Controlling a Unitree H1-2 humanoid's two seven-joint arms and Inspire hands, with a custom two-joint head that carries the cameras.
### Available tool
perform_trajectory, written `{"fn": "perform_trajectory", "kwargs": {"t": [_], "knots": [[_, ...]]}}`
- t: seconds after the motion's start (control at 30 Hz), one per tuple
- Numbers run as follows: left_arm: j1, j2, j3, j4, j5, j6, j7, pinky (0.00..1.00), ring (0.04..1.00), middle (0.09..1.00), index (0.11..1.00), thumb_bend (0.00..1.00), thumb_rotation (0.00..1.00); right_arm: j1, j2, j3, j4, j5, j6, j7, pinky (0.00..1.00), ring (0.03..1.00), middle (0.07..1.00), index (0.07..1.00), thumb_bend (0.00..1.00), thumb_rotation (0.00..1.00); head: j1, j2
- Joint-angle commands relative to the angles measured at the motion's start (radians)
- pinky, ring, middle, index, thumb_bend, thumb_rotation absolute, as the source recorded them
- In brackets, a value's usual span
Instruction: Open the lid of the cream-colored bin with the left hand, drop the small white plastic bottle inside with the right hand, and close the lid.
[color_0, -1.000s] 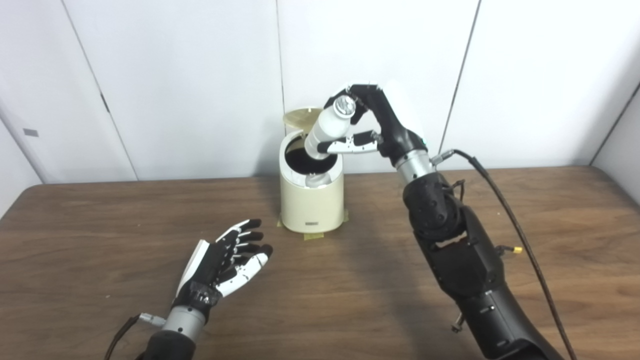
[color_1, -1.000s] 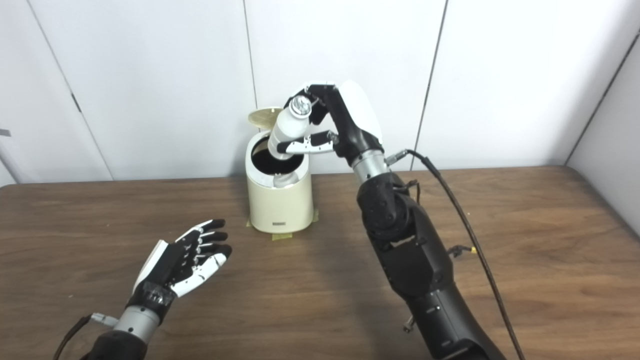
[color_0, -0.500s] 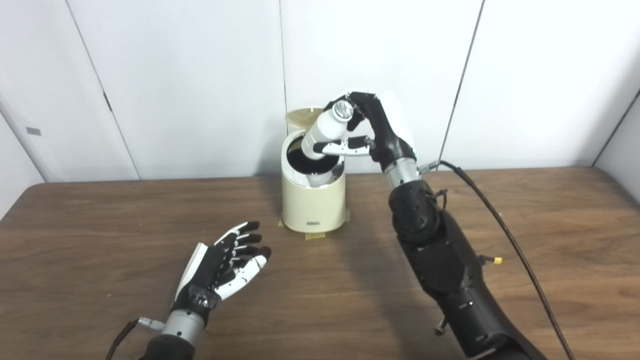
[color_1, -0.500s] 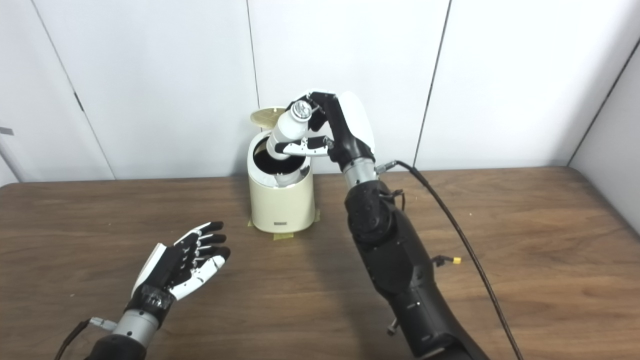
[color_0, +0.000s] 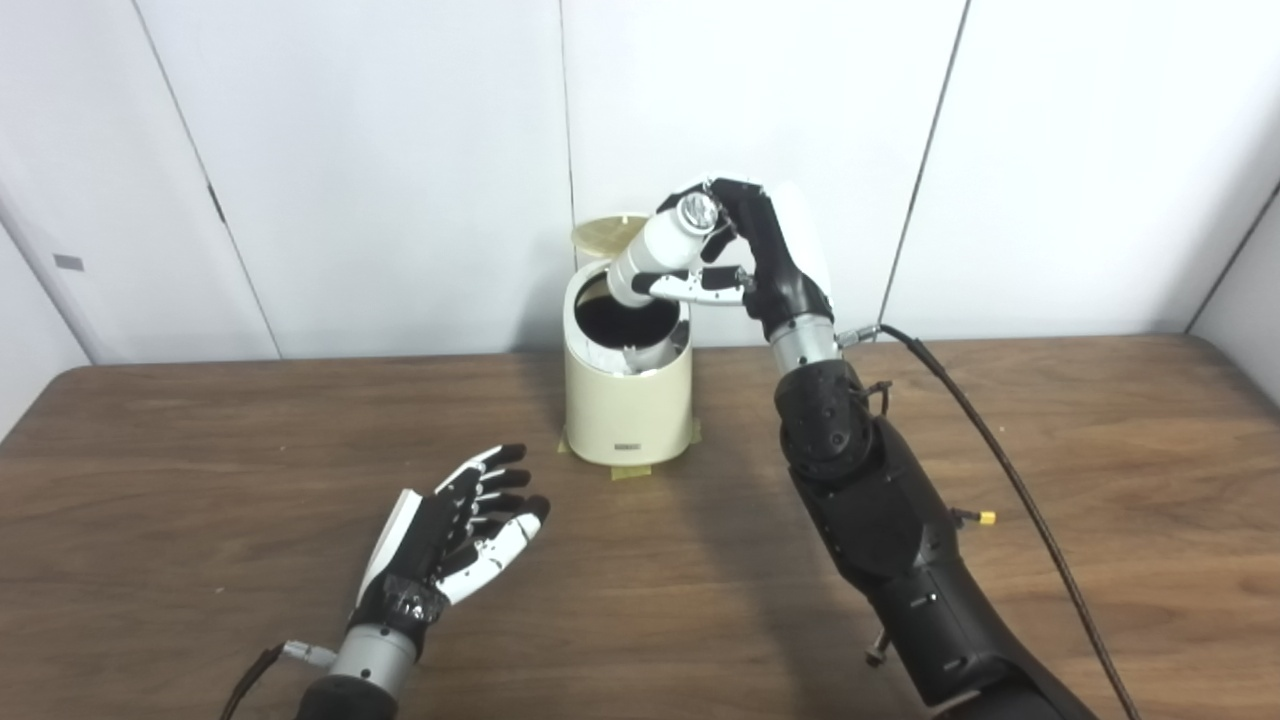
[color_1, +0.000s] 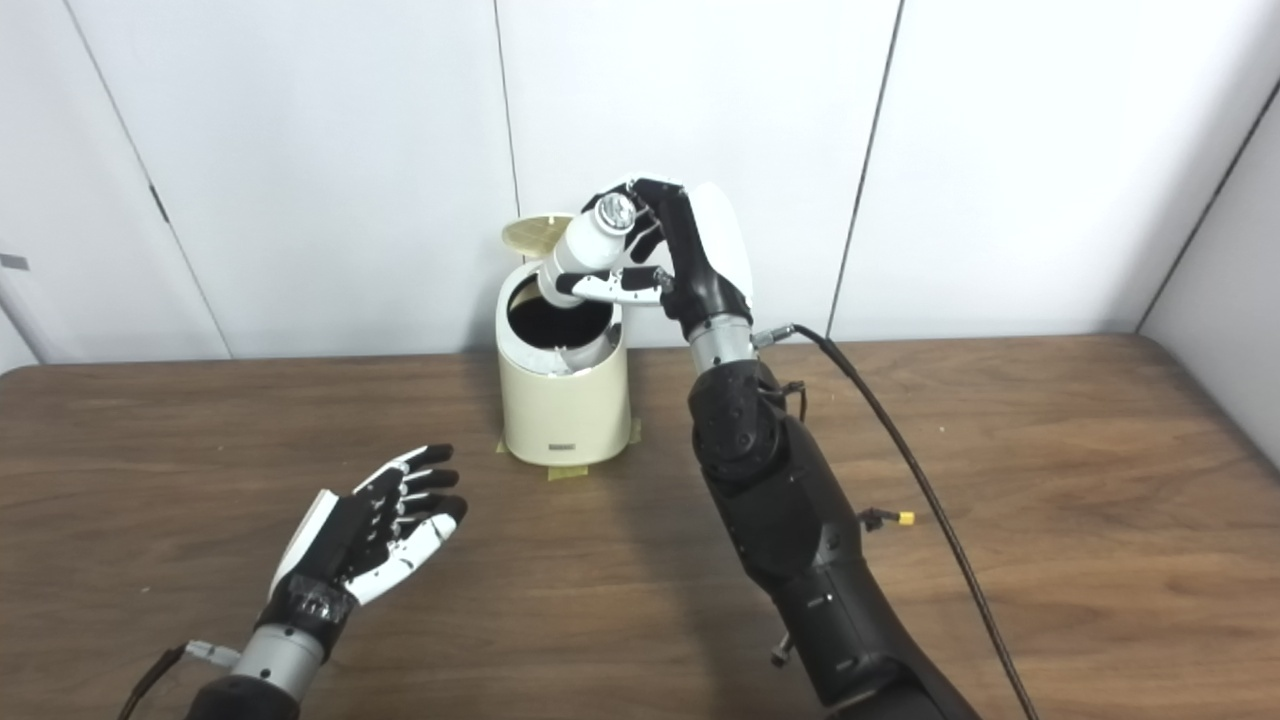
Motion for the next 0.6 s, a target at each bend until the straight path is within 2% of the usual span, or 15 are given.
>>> {"fn": "perform_trajectory", "kwargs": {"t": [0.0,0.13,0.27,0.3,0.4,0.43,0.47,0.5,0.57], "knots": [[-0.020,-0.006,-0.002,-0.035,0.014,-0.021,0.018,0.73,0.782,0.825,0.894,0.54,0.48,-0.044,-0.012,-0.001,-0.024,0.002,-0.043,-0.007,0.36,0.448,0.501,0.481,0.50,0.00,0.002,0.003],[-0.019,-0.008,0.002,-0.035,0.008,-0.023,0.025,0.71,0.777,0.823,0.893,0.54,0.47,-0.038,-0.019,0.008,-0.023,0.004,-0.038,0.006,0.36,0.446,0.497,0.491,0.50,0.00,0.002,0.006],[-0.019,-0.007,0.006,-0.034,0.006,-0.025,0.029,0.70,0.775,0.822,0.891,0.55,0.47,-0.036,-0.024,0.016,-0.036,0.001,-0.001,0.037,0.35,0.448,0.497,0.518,0.50,0.00,0.000,0.008],[-0.020,-0.007,0.006,-0.033,0.005,-0.024,0.029,0.70,0.776,0.822,0.891,0.55,0.47,-0.037,-0.032,0.025,-0.041,0.000,0.016,0.067,0.38,0.448,0.501,0.520,0.50,0.00,-0.001,0.008],[-0.023,-0.008,0.004,-0.030,0.006,-0.026,0.029,0.72,0.779,0.823,0.891,0.55,0.48,-0.039,-0.056,0.054,-0.058,-0.017,0.066,0.140,0.47,0.546,0.509,0.489,0.53,0.00,-0.002,0.007],[-0.023,-0.009,0.003,-0.030,0.008,-0.028,0.030,0.71,0.776,0.822,0.889,0.55,0.48,-0.040,-0.062,0.062,-0.064,-0.024,0.079,0.155,0.52,0.608,0.623,0.493,0.52,0.08,-0.002,0.007],[-0.024,-0.009,0.002,-0.029,0.010,-0.029,0.031,0.71,0.776,0.822,0.888,0.55,0.48,-0.040,-0.067,0.068,-0.068,-0.028,0.090,0.168,0.54,0.632,0.663,0.530,0.59,0.11,-0.001,0.006],[-0.024,-0.009,0.001,-0.028,0.010,-0.030,0.032,0.71,0.775,0.822,0.888,0.55,0.48,-0.039,-0.070,0.073,-0.073,-0.031,0.100,0.180,0.56,0.649,0.686,0.602,0.71,0.13,-0.001,0.006],[-0.025,-0.010,-0.001,-0.029,0.011,-0.027,0.031,0.71,0.777,0.824,0.891,0.55,0.48,-0.036,-0.072,0.075,-0.082,-0.033,0.120,0.195,0.60,0.683,0.717,0.667,0.80,0.15,-0.003,0.007]]}}
